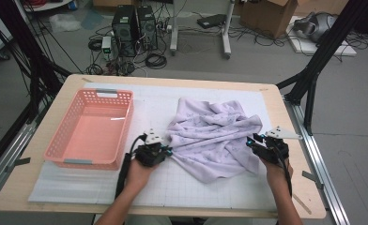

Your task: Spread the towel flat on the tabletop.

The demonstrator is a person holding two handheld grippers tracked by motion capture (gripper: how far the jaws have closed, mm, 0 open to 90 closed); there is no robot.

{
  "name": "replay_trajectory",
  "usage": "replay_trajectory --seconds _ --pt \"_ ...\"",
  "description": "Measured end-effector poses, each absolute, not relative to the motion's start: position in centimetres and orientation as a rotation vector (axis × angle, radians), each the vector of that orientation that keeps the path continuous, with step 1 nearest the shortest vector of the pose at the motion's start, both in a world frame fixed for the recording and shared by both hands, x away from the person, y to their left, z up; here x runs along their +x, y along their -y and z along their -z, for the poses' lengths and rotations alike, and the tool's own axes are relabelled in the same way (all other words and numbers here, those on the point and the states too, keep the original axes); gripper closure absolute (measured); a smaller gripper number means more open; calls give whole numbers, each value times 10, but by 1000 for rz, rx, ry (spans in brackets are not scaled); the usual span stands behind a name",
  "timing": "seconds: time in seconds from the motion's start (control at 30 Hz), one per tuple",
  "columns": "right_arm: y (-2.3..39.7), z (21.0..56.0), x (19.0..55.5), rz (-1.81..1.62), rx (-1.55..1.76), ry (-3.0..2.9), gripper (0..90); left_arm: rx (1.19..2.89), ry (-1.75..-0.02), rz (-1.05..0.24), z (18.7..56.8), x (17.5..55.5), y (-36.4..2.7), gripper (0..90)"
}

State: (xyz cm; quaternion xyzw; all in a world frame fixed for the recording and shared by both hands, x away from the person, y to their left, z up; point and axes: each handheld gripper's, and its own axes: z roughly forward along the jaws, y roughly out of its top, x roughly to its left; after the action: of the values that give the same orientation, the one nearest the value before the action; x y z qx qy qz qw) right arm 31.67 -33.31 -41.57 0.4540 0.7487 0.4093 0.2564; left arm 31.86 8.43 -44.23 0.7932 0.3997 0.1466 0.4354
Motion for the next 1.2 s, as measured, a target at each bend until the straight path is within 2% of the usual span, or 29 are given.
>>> replay_trajectory --seconds 0.1,0.17,0.3,0.33,0.37,0.4,0.67,0.73,0.77,0.8,0.83,0.87,0.93,0.97,1.03,1.07,1.1,1.13,1.17,1.2 --pt "321 421 319 -1159 1236 -2139 577 1942 -1037 -388 442 319 -104 854" --pt "307 426 321 -1149 1190 -2244 570 1925 -1063 -398 442 321 -110 854" --pt "286 441 331 -1023 1159 -2389 665 1918 -1074 -422 443 322 -111 855" --pt "287 441 334 -1059 1165 -2393 796 1914 -1082 -423 442 322 -110 855" --pt "288 440 335 -1048 1133 -2398 860 1914 -1081 -426 442 321 -109 855" --pt "289 439 335 -1047 1123 -2396 888 1923 -1078 -436 442 321 -107 854" --pt "330 439 356 -984 1314 -2172 900 1921 -1054 -459 447 321 -93 854" --pt "330 436 354 -995 1297 -2148 892 1911 -1059 -454 448 321 -93 850" --pt "329 433 352 -1003 1283 -2140 835 1906 -1059 -444 448 321 -92 838" --pt "327 430 349 -1036 1274 -2136 737 1898 -1050 -415 448 321 -93 770" --pt "325 427 345 -1084 1266 -2146 687 1891 -1038 -361 449 321 -92 626" --pt "321 426 341 -1173 1244 -2203 615 1900 -1028 -342 449 321 -91 544" --pt "310 427 335 -1161 1202 -2312 573 1939 -1004 -349 451 320 -87 463" --pt "304 430 332 -1086 1162 -2336 573 1945 -1008 -354 451 320 -86 455" --pt "298 438 332 -995 1155 -2368 603 1970 -1031 -371 452 321 -83 464" --pt "297 443 333 -981 1150 -2374 663 1984 -1030 -391 452 321 -81 506" --pt "298 443 334 -1004 1149 -2362 824 1999 -1028 -415 451 320 -80 573" --pt "299 442 335 -988 1146 -2359 863 2008 -1016 -427 451 320 -78 646" --pt "300 442 337 -976 1129 -2351 872 2012 -993 -417 451 320 -78 813" --pt "302 442 340 -981 1140 -2345 875 2021 -993 -429 451 320 -78 836"
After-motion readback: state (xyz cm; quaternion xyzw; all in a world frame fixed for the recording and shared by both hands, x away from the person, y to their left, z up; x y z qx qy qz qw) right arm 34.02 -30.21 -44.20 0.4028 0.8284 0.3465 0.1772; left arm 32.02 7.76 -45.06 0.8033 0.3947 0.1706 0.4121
